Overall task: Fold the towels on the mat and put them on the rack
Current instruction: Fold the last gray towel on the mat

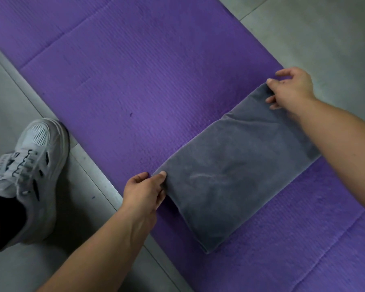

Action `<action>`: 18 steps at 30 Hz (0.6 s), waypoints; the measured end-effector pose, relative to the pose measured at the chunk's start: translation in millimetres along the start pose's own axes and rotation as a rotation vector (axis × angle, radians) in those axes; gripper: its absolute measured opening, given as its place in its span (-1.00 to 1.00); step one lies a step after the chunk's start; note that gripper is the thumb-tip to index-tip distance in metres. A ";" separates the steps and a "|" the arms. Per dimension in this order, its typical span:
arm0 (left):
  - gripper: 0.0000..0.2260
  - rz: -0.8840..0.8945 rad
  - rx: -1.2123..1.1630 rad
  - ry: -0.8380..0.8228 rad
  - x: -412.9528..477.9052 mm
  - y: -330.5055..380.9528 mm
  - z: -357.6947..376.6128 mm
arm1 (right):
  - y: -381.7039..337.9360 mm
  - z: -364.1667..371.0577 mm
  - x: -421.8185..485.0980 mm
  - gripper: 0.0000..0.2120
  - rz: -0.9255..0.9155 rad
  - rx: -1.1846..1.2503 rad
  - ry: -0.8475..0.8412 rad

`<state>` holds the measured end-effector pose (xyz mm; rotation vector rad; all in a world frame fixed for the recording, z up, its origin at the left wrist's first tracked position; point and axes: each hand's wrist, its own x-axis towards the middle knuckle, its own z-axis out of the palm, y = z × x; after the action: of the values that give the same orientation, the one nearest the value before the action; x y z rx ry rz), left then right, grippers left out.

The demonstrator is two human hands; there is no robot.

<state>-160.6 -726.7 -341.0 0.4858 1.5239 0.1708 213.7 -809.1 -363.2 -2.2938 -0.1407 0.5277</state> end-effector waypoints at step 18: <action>-0.90 0.494 0.356 0.271 47.6 74.9 -34.7 | -70.1 66.3 4.9 -0.73 -0.204 0.088 -0.041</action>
<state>-177.7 -633.7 -353.1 1.1618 1.6817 0.3624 194.7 -714.6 -356.3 -2.1537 -0.3605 0.4660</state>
